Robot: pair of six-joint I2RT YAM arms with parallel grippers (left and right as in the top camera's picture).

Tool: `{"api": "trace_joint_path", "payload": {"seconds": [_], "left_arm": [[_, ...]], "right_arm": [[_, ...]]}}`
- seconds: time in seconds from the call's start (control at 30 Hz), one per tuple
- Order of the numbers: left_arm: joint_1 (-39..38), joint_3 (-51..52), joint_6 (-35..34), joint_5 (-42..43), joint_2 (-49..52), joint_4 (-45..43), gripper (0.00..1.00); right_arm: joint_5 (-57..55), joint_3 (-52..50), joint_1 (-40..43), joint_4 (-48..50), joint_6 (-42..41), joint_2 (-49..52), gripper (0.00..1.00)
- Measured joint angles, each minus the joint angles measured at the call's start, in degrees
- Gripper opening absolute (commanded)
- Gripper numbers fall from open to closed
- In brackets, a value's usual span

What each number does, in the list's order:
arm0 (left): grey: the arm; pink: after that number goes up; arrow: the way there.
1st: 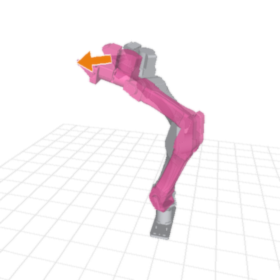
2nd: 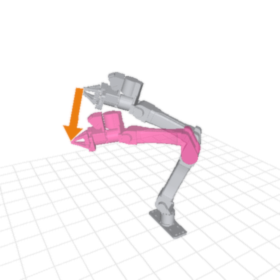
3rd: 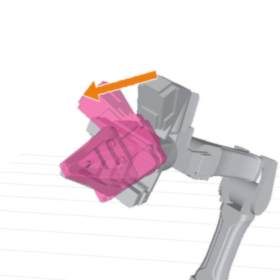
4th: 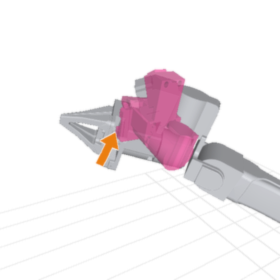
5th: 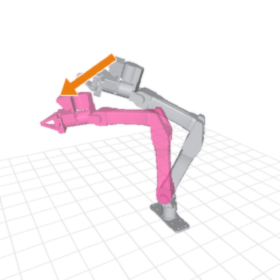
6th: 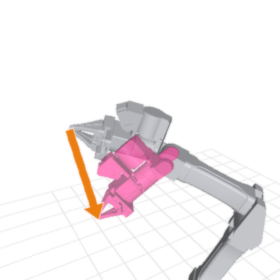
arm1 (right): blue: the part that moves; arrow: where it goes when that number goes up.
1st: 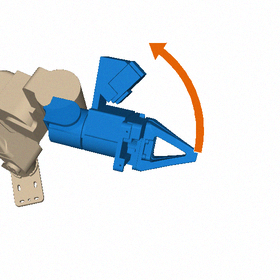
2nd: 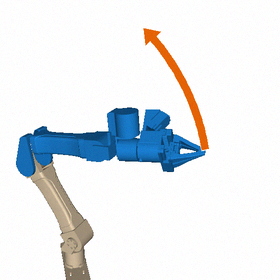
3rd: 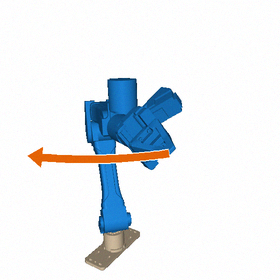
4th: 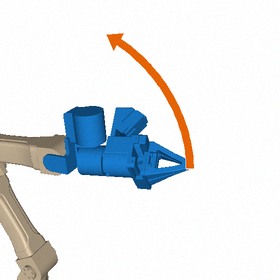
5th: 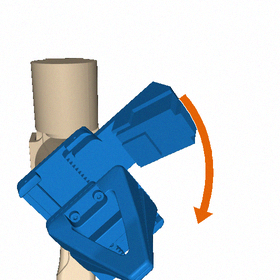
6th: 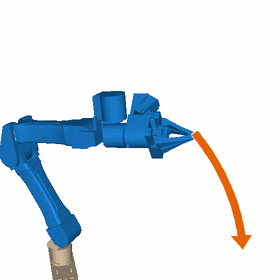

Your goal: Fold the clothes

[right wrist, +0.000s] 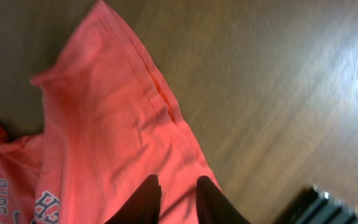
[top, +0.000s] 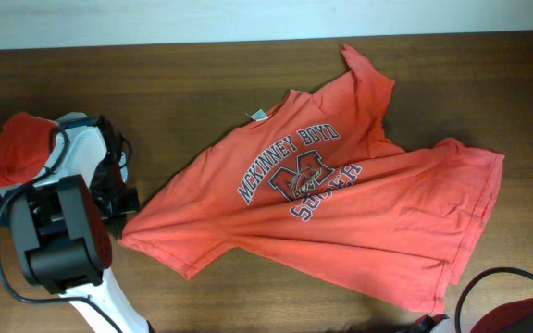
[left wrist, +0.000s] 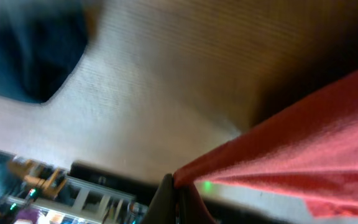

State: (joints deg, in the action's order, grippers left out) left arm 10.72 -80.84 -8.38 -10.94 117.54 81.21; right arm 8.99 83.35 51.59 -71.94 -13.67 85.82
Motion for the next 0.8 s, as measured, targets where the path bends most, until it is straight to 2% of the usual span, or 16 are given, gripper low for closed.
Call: {"api": "trace_joint_path", "payload": {"seconds": [0.07,0.13,0.17,0.23,0.37,0.5,0.67,0.8], "left_arm": [[0.1,0.0,0.9,0.7,-0.6,-2.0,0.38],[-0.1,-0.8,2.4,2.7,-2.0,-4.2,0.54],[-0.3,-1.9,3.2,3.8,-2.7,-4.9,0.59],[-1.0,-5.1,5.7,6.8,-3.7,-6.3,0.62],[-4.9,-13.0,12.2,16.6,-5.4,-11.3,0.78],[-11.0,-15.0,17.0,22.2,-6.3,-18.5,0.85],[-19.1,-15.2,22.8,24.9,-5.5,-28.0,0.86],[-24.2,-15.3,27.8,26.0,-1.0,-35.1,0.86]], "right_arm": [[0.6,0.0,-0.5,1.8,0.1,0.0,0.34],[1.5,0.0,-2.0,3.3,0.0,0.6,0.41],[1.7,0.0,-3.2,3.7,0.2,1.1,0.44],[2.1,0.0,-5.6,4.8,0.1,2.6,0.47],[2.9,0.0,-10.6,5.7,0.0,6.1,0.52],[3.1,-0.1,-12.9,6.2,0.0,7.7,0.56],[3.1,-0.1,-13.0,6.4,0.0,7.7,0.59],[3.1,-0.1,-13.0,6.3,0.0,7.7,0.62]]}}
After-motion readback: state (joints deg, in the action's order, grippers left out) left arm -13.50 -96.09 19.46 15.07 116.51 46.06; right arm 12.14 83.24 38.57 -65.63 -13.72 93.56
